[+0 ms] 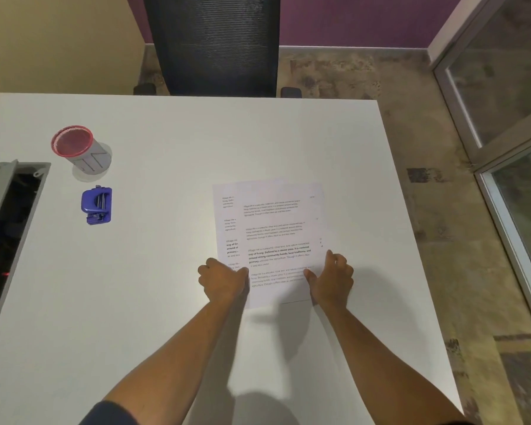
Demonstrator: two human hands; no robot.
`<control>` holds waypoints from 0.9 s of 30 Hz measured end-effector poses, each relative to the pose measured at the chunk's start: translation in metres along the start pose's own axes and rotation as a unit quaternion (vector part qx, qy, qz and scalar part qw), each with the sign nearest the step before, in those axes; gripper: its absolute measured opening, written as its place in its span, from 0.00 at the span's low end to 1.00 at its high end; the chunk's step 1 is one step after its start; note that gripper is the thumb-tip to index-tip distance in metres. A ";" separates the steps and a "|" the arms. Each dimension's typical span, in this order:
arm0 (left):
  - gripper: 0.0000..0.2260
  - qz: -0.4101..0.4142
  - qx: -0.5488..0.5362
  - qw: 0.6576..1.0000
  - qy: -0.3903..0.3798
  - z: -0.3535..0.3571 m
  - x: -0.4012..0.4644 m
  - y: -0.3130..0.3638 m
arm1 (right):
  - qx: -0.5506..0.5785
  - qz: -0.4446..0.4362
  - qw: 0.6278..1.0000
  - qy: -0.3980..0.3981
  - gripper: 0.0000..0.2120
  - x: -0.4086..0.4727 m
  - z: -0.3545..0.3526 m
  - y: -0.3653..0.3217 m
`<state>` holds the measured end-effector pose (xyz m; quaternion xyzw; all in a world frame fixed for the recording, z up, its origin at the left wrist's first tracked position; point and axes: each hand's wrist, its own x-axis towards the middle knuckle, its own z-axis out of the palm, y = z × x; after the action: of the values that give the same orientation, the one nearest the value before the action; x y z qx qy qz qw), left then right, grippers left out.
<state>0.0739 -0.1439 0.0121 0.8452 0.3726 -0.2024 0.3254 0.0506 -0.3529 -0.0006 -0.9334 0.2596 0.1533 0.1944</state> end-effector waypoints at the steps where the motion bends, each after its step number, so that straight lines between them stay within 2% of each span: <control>1: 0.32 -0.002 0.011 1.000 0.012 0.002 -0.001 0.002 | 0.003 -0.005 1.000 -0.003 0.35 -0.002 0.001 -0.002; 6: 0.36 -0.011 0.016 0.999 0.038 0.012 -0.006 0.006 | 0.015 -0.031 0.999 -0.011 0.35 -0.011 0.006 -0.014; 11: 0.36 0.001 -0.068 0.997 0.025 0.010 0.000 0.002 | 0.014 -0.050 0.999 -0.017 0.34 -0.019 0.012 -0.023; 16: 0.26 -0.010 -0.196 0.980 -0.041 -0.002 0.009 -0.011 | 0.022 -0.058 0.998 -0.018 0.34 -0.024 0.015 -0.024; 21: 0.21 0.020 -0.245 0.962 -0.117 -0.018 0.018 -0.029 | 0.037 -0.068 0.997 -0.023 0.33 -0.032 0.020 -0.021; 24: 0.20 0.048 -0.267 0.955 -0.121 -0.025 0.017 -0.039 | 0.044 -0.076 0.996 -0.028 0.31 -0.041 0.025 -0.016; 27: 0.18 0.052 -0.267 0.959 -0.084 -0.032 0.017 -0.047 | 0.061 -0.084 0.994 -0.036 0.29 -0.051 0.030 -0.013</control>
<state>0.0517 -0.0892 0.0057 0.7256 0.3400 -0.1479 0.5796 0.0106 -0.3076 -0.0036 -0.9323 0.1817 0.1538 0.2725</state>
